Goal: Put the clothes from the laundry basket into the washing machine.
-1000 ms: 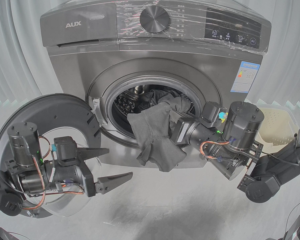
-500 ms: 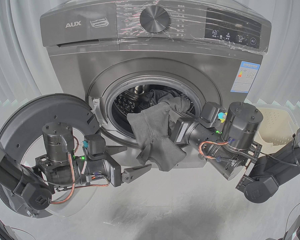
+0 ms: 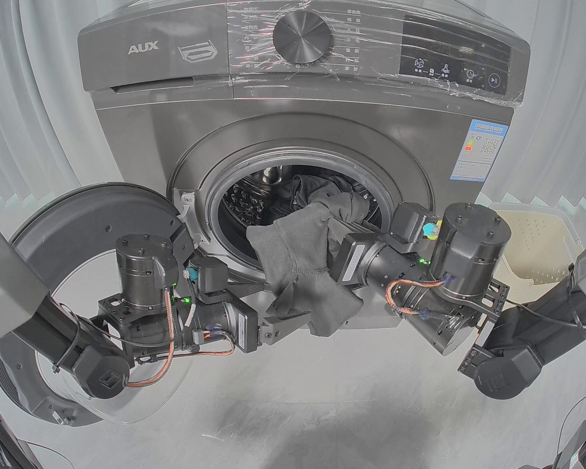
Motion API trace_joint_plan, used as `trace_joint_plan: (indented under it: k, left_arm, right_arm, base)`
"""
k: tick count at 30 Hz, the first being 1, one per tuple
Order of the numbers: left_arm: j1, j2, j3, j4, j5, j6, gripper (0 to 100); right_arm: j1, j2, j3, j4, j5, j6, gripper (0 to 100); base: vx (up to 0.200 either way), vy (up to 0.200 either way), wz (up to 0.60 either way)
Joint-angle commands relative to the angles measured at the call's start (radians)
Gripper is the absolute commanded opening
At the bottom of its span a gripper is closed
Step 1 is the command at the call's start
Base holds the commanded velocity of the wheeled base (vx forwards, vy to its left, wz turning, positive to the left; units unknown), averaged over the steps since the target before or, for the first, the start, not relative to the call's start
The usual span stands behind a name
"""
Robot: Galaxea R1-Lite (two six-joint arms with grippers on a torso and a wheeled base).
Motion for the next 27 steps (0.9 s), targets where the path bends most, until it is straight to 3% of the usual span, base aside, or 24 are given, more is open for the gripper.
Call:
trace_joint_plan:
  k: [1, 10, 17, 27]
  left_arm:
    - [-0.007, 0.024, -0.008, 0.000, -0.001, -0.008, 100]
    - [-0.018, 0.081, -0.020, -0.031, -0.003, -0.012, 100]
    - [-0.064, 0.084, -0.022, -0.035, -0.007, -0.050, 100]
    - [-0.081, 0.074, -0.005, -0.038, -0.007, -0.060, 100]
  right_arm:
    - [0.000, -0.001, 0.000, 0.000, 0.000, 0.000, 0]
    - [0.000, -0.001, -0.004, 0.000, 0.000, 0.000, 0]
    - [-0.001, 0.005, -0.007, 0.000, 0.000, -0.002, 0]
    - [-0.011, 0.012, -0.009, 0.000, 0.000, 0.000, 0]
  base:
    - [0.000, 0.000, 0.00]
    - [0.000, 0.000, 0.00]
    - [0.000, 0.000, 0.00]
    - [0.000, 0.000, 0.00]
